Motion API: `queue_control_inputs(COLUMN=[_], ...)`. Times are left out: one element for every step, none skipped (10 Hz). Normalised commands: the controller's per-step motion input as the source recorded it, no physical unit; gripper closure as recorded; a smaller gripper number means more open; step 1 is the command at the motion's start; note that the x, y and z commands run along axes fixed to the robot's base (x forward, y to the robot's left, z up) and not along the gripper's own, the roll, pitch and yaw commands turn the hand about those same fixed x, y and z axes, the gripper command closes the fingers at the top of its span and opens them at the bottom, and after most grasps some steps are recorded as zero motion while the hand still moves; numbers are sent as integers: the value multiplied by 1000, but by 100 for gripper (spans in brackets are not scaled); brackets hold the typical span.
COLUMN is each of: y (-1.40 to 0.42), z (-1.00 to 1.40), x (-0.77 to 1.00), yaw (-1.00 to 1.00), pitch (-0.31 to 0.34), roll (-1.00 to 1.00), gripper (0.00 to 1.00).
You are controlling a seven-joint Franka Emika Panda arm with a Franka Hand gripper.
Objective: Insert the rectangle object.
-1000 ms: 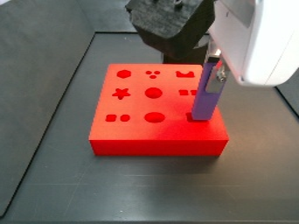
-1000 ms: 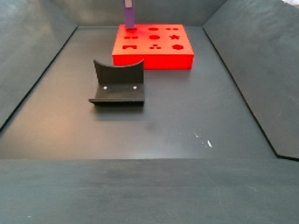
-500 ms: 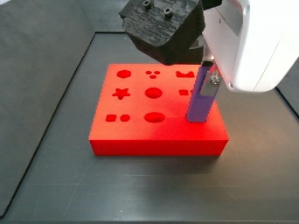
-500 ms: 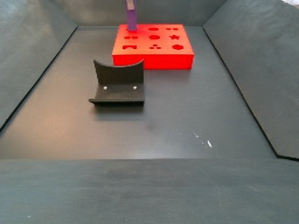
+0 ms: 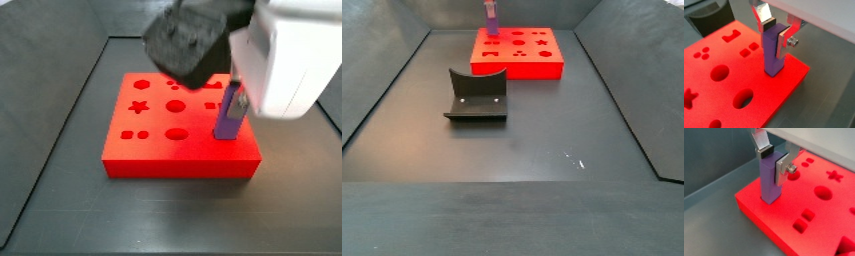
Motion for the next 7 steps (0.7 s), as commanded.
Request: queue_control_inputs(y=[0, -6, -20, -6, 0, 0, 0], z=[-600, -634, -640, -503, -17, 0, 0], x=[3, 40, 31, 31, 0, 0, 0], yaw=[-26, -34, -34, -26, -37, 0, 0], pitch=[-67, -60, -60, -53, 44, 0, 0], roll=[40, 56, 66, 61, 43, -17, 0], gripper=[100, 100, 100, 100, 100, 100, 100])
